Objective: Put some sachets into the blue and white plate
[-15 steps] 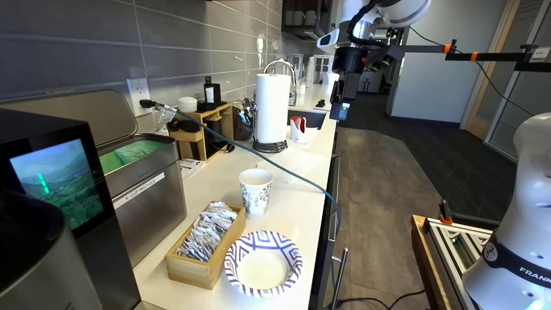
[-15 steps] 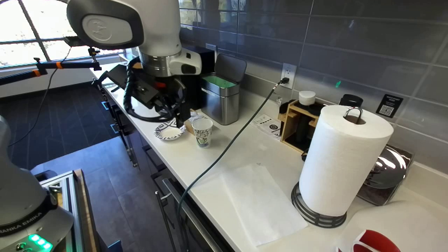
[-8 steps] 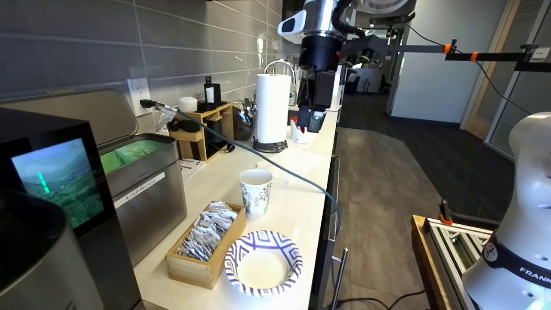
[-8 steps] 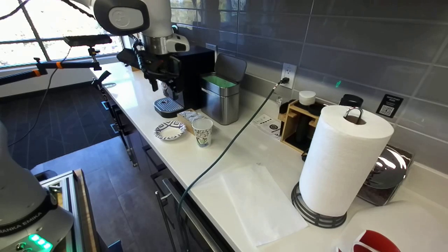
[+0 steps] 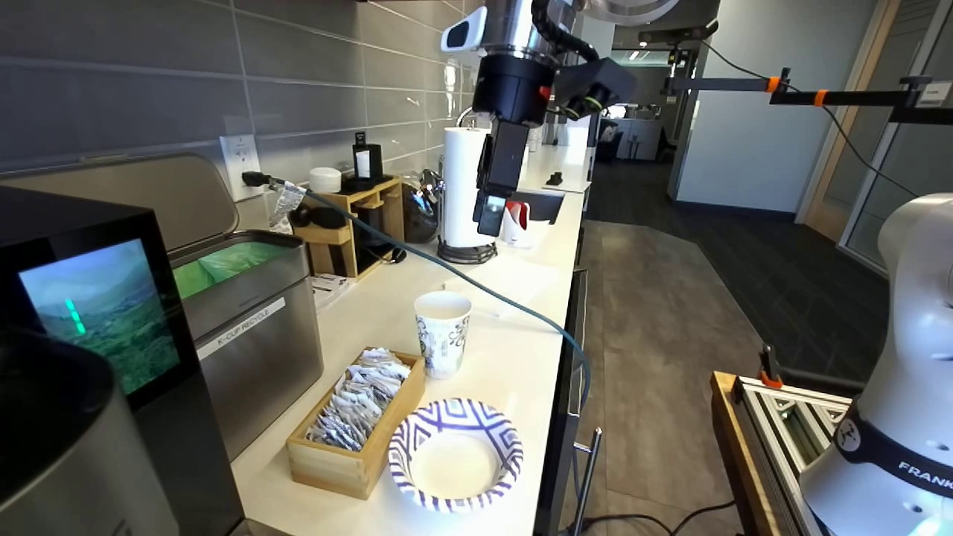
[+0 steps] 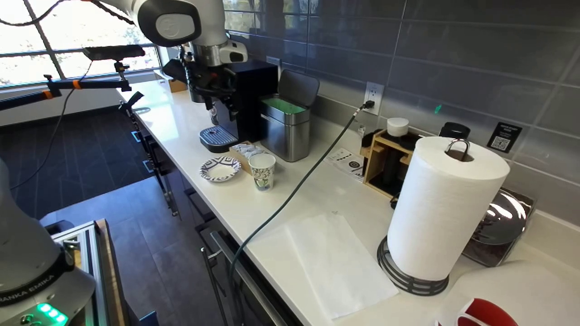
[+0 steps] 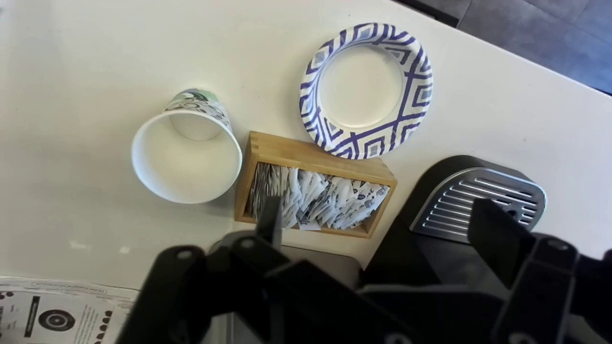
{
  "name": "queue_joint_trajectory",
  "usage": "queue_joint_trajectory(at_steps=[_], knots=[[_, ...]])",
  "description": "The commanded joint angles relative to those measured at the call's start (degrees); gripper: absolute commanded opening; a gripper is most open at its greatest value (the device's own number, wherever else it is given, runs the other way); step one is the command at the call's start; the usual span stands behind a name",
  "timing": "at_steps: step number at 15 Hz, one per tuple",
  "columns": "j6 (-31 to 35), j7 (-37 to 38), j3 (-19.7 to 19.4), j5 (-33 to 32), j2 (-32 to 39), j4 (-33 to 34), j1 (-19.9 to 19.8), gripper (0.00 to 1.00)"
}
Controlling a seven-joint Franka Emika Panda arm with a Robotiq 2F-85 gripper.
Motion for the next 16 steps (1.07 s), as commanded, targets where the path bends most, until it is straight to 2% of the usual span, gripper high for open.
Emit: queue_joint_trajectory(at_steps=[1,5,8,12,16], knots=[[2.4,9.9,2.1,0.0,1.3,-0.1,-1.2,1.00],[10.1,23.9,5.9,-0.2,7.6,0.4,-0.8,1.00],[13.7,29.8,8.3,-6.4,11.5,1.1,-1.1,1.00],[19.0,41.4,9.9,-18.5,15.9,1.7,-1.1,1.00],[20.0,50.2,10.0,-22.3,20.2,4.3,0.0,1.00]])
